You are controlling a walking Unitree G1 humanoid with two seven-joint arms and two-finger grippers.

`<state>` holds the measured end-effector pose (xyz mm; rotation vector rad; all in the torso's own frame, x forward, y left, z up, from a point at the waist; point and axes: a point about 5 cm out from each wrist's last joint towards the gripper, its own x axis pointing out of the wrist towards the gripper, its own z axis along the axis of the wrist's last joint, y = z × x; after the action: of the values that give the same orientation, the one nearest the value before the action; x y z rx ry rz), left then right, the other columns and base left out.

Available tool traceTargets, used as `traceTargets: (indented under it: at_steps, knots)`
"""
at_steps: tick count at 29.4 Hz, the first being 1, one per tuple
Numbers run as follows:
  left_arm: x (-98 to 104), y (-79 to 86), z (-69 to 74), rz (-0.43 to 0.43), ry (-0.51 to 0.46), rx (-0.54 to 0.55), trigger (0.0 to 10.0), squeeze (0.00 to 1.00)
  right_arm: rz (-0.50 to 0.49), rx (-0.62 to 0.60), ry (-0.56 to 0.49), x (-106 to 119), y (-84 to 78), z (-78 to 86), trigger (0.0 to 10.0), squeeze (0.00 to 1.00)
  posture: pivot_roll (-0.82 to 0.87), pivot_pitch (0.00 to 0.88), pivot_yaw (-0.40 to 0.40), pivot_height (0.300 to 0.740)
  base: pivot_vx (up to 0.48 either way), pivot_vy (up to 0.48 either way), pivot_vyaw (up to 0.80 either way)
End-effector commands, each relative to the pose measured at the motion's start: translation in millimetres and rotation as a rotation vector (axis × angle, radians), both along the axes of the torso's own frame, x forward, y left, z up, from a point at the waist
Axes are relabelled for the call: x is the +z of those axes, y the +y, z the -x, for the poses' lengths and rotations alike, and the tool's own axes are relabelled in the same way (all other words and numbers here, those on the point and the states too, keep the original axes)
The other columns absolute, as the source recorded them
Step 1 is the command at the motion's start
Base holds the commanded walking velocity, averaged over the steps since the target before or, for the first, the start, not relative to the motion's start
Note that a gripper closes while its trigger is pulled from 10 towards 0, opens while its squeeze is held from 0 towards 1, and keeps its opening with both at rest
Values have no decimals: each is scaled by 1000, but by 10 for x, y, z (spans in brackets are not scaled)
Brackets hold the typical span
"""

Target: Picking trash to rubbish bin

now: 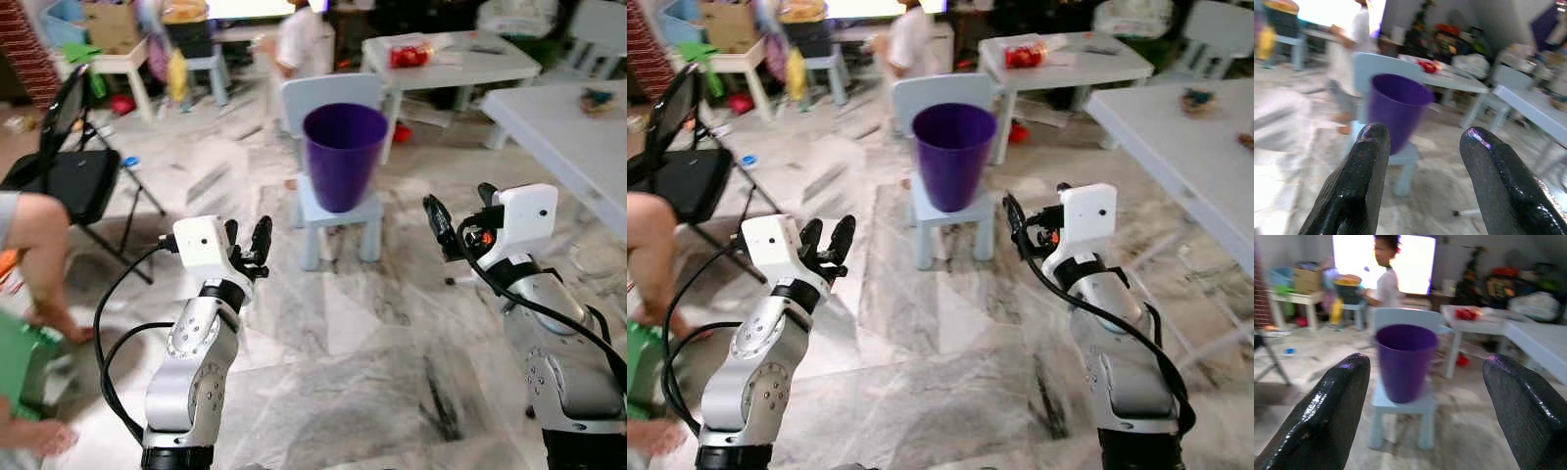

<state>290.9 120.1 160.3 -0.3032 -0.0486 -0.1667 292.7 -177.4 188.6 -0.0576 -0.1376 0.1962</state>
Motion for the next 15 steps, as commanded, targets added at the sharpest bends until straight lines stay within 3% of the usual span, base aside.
traceTargets:
  at_steps: [1, 15]
  knots:
    - [-9, 6, -11, 0, -1, -5, 10000, 0, 9, -3, -4, 24, -12, 4, 10000, 0, -31, 91, -19, 740, 0, 0, -800]
    - [8, 25, -16, 11, -7, -4, 10000, 0, 7, 1, -13, 35, 0, 1, 10000, 0, -23, 85, -16, 740, 0, 0, -754]
